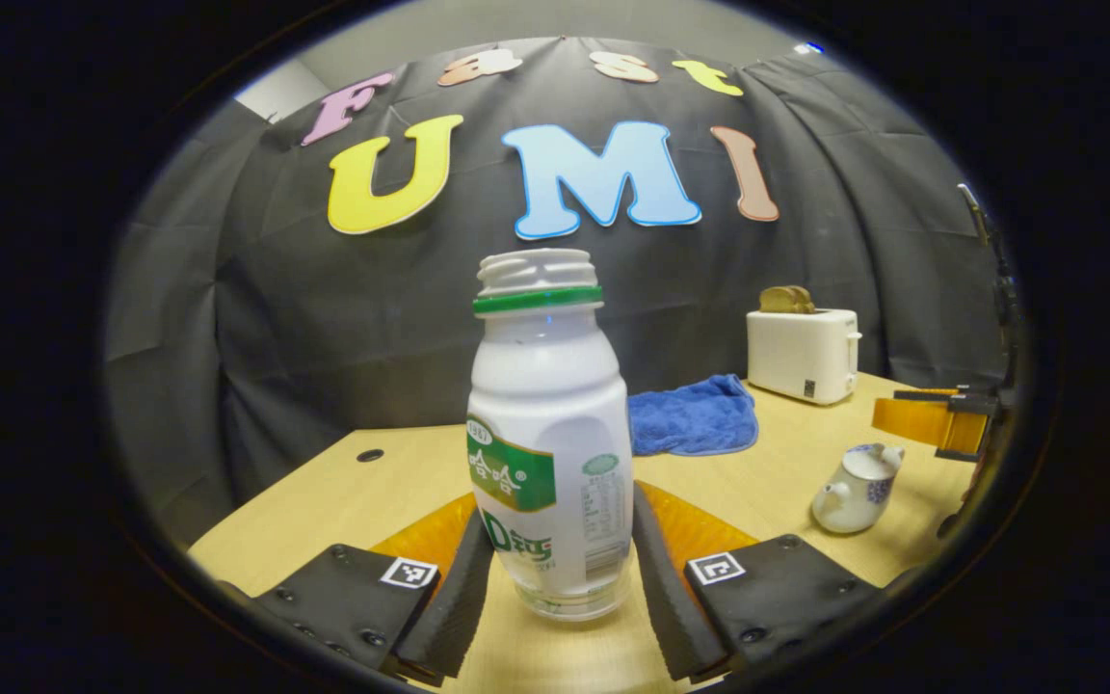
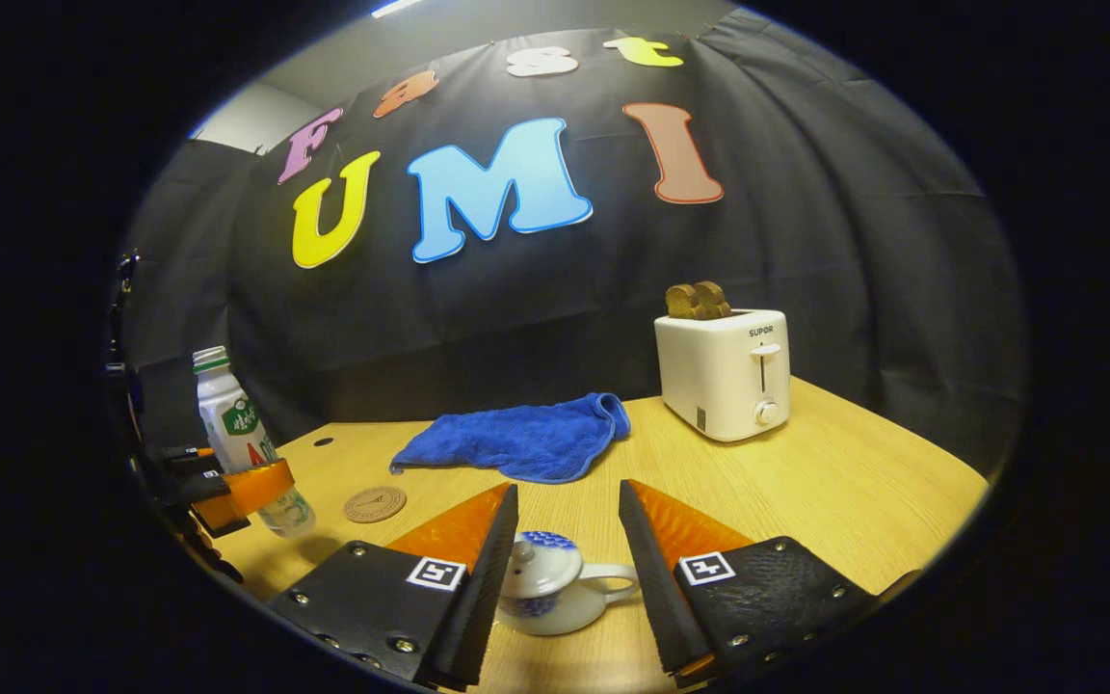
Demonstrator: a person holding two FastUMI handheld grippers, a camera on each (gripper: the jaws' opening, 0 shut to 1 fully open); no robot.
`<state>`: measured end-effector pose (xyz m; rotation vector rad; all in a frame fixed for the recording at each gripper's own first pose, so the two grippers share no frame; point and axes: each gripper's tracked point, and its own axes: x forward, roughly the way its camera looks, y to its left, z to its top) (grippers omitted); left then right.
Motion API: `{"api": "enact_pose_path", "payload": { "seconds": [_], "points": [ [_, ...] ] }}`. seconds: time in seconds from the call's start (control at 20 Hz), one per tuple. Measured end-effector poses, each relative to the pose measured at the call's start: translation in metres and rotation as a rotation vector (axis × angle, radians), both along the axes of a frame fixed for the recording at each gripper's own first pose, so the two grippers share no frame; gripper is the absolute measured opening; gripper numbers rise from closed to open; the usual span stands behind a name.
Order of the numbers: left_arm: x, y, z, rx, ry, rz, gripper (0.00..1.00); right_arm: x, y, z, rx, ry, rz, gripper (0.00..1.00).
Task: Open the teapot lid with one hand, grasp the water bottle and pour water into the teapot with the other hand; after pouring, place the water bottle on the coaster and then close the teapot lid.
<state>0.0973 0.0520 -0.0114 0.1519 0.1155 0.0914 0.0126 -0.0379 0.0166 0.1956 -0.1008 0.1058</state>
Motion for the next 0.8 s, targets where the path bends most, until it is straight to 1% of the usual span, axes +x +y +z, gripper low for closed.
{"api": "enact_pose_path", "payload": {
  "seconds": [0.15, 0.25, 0.3, 0.45, 0.6, 0.65, 0.7, 0.8],
  "points": [
    [0.014, 0.01, 0.002, -0.009, 0.001, 0.007, 0.85, -0.001, 0.002, 0.0, -0.008, -0.003, 0.004, 0.66],
    [0.024, 0.011, 0.002, -0.026, 0.006, -0.009, 0.85, -0.001, 0.003, 0.001, -0.016, -0.006, 0.001, 0.66],
    [0.031, 0.012, 0.003, -0.032, 0.012, -0.017, 0.8, -0.001, 0.002, 0.001, -0.021, -0.007, -0.001, 0.66],
    [0.05, 0.018, 0.007, -0.041, 0.024, -0.021, 0.8, -0.001, 0.001, 0.001, -0.031, -0.011, -0.008, 0.66],
    [0.069, 0.023, 0.006, -0.061, 0.033, -0.024, 0.85, 0.0, -0.002, 0.001, -0.03, -0.01, -0.019, 0.66],
    [0.077, 0.025, 0.006, -0.07, 0.039, -0.028, 0.85, 0.0, -0.003, 0.001, -0.028, -0.01, -0.022, 0.66],
    [0.084, 0.025, 0.002, -0.076, 0.046, -0.029, 0.74, 0.0, -0.004, 0.002, -0.026, -0.011, -0.026, 0.66],
    [0.096, 0.025, -0.003, -0.08, 0.062, -0.038, 0.74, 0.0, -0.006, 0.002, -0.03, -0.015, -0.035, 0.65]
  ]
}}
